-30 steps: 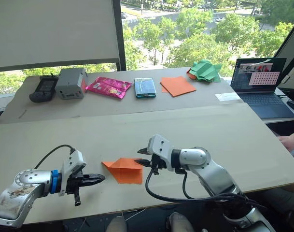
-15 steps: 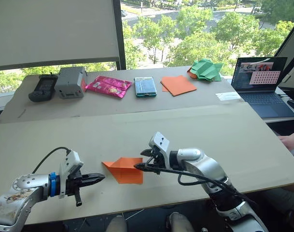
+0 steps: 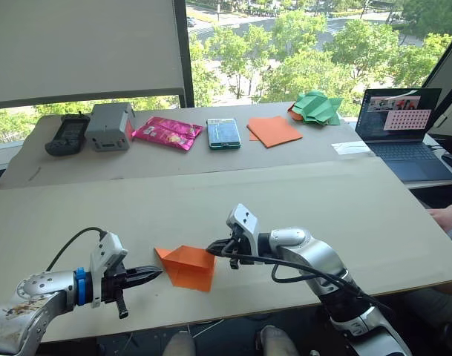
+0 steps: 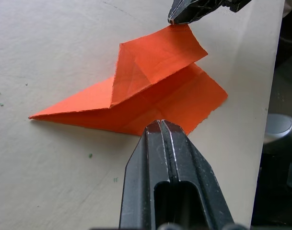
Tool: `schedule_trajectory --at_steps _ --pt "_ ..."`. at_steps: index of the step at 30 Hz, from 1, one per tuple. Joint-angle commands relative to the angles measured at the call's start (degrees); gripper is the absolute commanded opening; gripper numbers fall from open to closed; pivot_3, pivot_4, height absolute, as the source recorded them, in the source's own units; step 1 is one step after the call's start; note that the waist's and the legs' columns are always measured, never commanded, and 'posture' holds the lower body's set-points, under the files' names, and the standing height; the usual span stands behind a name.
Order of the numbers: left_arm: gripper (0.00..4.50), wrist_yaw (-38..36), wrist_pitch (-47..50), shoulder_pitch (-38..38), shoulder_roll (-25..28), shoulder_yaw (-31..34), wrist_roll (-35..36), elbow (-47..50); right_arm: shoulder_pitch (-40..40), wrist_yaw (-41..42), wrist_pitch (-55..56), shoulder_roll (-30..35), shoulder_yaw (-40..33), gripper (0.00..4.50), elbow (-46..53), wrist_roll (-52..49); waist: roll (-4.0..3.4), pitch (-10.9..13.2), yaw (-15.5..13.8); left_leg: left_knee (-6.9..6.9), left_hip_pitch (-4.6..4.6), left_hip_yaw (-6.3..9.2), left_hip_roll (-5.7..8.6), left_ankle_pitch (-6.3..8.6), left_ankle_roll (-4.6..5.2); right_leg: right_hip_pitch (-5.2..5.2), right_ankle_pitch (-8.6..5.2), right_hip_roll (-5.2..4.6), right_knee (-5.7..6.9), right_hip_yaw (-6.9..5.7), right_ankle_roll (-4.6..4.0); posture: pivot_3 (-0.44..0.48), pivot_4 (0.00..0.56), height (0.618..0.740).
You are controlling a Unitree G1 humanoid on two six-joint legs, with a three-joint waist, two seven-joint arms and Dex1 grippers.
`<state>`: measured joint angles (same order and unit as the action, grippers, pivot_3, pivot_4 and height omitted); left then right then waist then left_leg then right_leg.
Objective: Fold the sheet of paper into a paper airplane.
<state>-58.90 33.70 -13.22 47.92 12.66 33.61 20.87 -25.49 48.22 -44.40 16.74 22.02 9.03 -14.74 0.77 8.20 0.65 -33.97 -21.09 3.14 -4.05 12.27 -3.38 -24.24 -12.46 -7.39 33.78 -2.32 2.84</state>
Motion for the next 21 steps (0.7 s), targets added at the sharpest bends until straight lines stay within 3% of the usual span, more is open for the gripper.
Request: schedule_trajectory --at_steps 1,8,15,21 --pt "0.0 0.6 0.4 0.6 0.3 2.7 1.3 0.9 0.2 -0.4 2.2 0.0 -0.2 0.01 3.6 -0.7 0.0 0.0 0.0 0.0 0.0 0.0 0.0 0.0 0.0 0.0 0.0 0.0 0.03 0.0 0.0 0.0 0.15 0.706" --pt "0.0 1.1 2.0 0.4 0.2 3.1 3.2 2.2 1.5 -4.5 5.2 1.3 0.3 0.01 8.4 2.8 0.02 0.0 0.0 -0.01 0.03 0.01 0.0 0.01 -0.02 -0.03 0.0 0.0 0.07 0.0 0.0 0.0 0.15 0.706" --pt "0.0 1.9 2.3 -0.1 -0.4 2.5 3.6 2.5 3.4 -6.0 6.7 3.3 2.1 2.26 13.8 4.2 0.06 0.0 0.0 -0.01 0.03 0.01 0.0 0.01 -0.01 -0.02 0.0 0.0 0.09 0.0 0.0 0.0 0.15 0.706" --pt "0.0 2.5 2.4 0.2 -0.9 2.4 3.2 2.4 4.0 -5.6 7.8 3.1 2.6 2.26 15.0 3.7 0.07 0.0 0.0 -0.01 0.03 0.01 0.0 0.01 -0.02 -0.02 -0.01 0.0 0.05 0.0 -0.01 0.0 0.15 0.706"
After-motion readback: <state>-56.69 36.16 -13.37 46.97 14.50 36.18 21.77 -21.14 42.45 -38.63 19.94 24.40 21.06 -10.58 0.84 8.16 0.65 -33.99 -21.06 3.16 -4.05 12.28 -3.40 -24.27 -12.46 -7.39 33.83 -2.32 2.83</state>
